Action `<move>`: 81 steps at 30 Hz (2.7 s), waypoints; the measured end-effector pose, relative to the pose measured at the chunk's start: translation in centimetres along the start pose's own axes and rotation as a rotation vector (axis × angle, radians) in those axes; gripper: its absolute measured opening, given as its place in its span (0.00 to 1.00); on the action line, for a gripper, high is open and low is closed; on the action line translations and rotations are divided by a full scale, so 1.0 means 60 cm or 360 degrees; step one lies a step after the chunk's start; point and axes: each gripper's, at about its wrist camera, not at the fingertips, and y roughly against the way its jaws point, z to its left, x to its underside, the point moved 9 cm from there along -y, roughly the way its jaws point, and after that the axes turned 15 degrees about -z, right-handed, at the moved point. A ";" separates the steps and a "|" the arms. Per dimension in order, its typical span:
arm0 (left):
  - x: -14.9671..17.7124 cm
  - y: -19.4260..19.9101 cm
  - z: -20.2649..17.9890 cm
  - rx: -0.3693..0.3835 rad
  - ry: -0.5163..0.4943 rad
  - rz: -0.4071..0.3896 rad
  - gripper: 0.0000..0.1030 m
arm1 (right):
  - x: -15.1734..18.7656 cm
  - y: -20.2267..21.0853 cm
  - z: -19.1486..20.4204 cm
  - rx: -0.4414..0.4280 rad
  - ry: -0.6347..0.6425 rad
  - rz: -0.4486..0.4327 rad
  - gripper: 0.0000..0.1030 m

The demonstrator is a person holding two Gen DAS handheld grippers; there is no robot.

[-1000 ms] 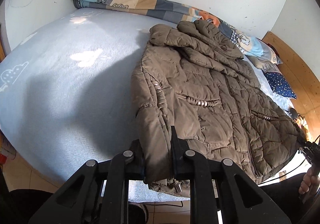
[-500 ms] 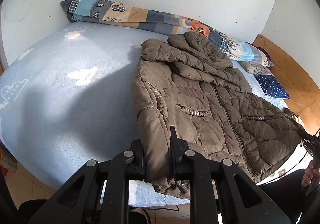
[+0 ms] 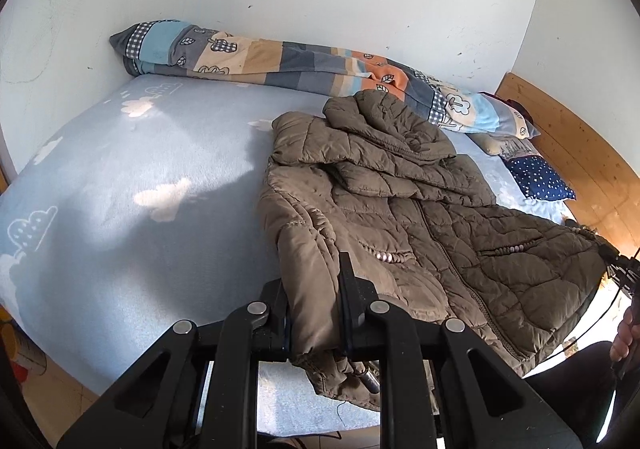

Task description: Fold large clothes

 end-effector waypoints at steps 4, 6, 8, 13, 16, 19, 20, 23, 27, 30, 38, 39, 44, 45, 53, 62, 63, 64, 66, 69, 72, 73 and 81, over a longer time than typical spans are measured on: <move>-0.045 -0.004 -0.007 0.0016 -0.0020 -0.0057 0.16 | -0.044 -0.016 0.016 -0.0021 0.0033 -0.0050 0.12; -0.071 -0.007 -0.011 0.0022 -0.0025 -0.0083 0.16 | -0.071 -0.025 0.024 -0.0031 0.0037 -0.0076 0.12; -0.100 -0.011 -0.014 0.0033 -0.0024 -0.0111 0.17 | -0.099 -0.036 0.030 -0.0033 0.0053 -0.0107 0.12; -0.161 -0.031 -0.020 0.0038 -0.0044 -0.0165 0.17 | -0.169 -0.073 0.046 -0.0010 0.0124 -0.0180 0.12; -0.200 -0.052 -0.023 0.0042 -0.0048 -0.0192 0.17 | -0.208 -0.101 0.048 0.0005 0.0138 -0.0208 0.12; -0.240 -0.082 -0.022 0.0041 -0.0041 -0.0216 0.17 | -0.246 -0.134 0.052 0.0034 0.0174 -0.0235 0.12; -0.252 -0.095 -0.020 0.0036 -0.0025 -0.0217 0.17 | -0.258 -0.146 0.052 0.0045 0.0186 -0.0241 0.12; -0.283 -0.146 -0.007 0.0016 0.0022 -0.0213 0.17 | -0.294 -0.193 0.047 0.0081 0.0211 -0.0259 0.12; -0.314 -0.232 0.015 -0.0038 0.0077 -0.0191 0.17 | -0.329 -0.275 0.033 0.0153 0.0272 -0.0252 0.12; -0.334 -0.309 0.026 -0.0092 0.0085 -0.0175 0.17 | -0.345 -0.349 0.014 0.0221 0.0309 -0.0233 0.12; -0.365 -0.520 0.033 -0.0222 -0.0041 -0.0068 0.17 | -0.350 -0.539 -0.092 0.0413 0.0324 -0.0133 0.12; -0.358 -0.548 0.035 -0.0245 -0.0051 -0.0031 0.17 | -0.344 -0.563 -0.106 0.0431 0.0331 -0.0102 0.12; -0.303 -0.659 0.057 -0.0346 -0.0028 0.0127 0.17 | -0.302 -0.666 -0.169 0.0532 0.0378 0.0024 0.12; -0.292 -0.674 0.062 -0.0354 -0.0007 0.0160 0.17 | -0.295 -0.688 -0.178 0.0526 0.0399 0.0019 0.12; -0.260 -0.727 0.084 -0.0313 0.0222 0.0374 0.22 | -0.223 -0.763 -0.264 0.0562 0.0108 0.0347 0.15; -0.358 -0.638 0.156 -0.0355 0.0598 0.0110 0.56 | -0.331 -0.641 -0.287 0.0471 -0.0279 0.0086 0.72; -0.366 -0.625 0.155 -0.0341 0.0595 0.0083 0.56 | -0.343 -0.625 -0.278 0.0443 -0.0263 0.0053 0.72; -0.371 -0.615 0.148 -0.0312 0.0573 0.0065 0.56 | -0.349 -0.613 -0.263 0.0413 -0.0214 0.0044 0.70; -0.375 -0.605 0.116 -0.0230 0.0435 0.0066 0.56 | -0.347 -0.607 -0.220 0.0348 -0.0082 0.0067 0.61; -0.348 -0.602 0.031 -0.0059 0.0118 0.0125 0.56 | -0.311 -0.615 -0.147 0.0246 0.0146 0.0155 0.41; -0.293 -0.627 -0.057 0.0034 -0.0145 0.0227 0.56 | -0.243 -0.652 -0.087 0.0176 0.0315 0.0284 0.34; -0.278 -0.638 -0.078 0.0048 -0.0198 0.0251 0.56 | -0.221 -0.667 -0.071 0.0166 0.0358 0.0318 0.34; -0.174 -0.758 -0.095 -0.0080 -0.0245 0.0550 0.60 | -0.091 -0.798 -0.097 0.0379 0.0605 0.0569 0.43</move>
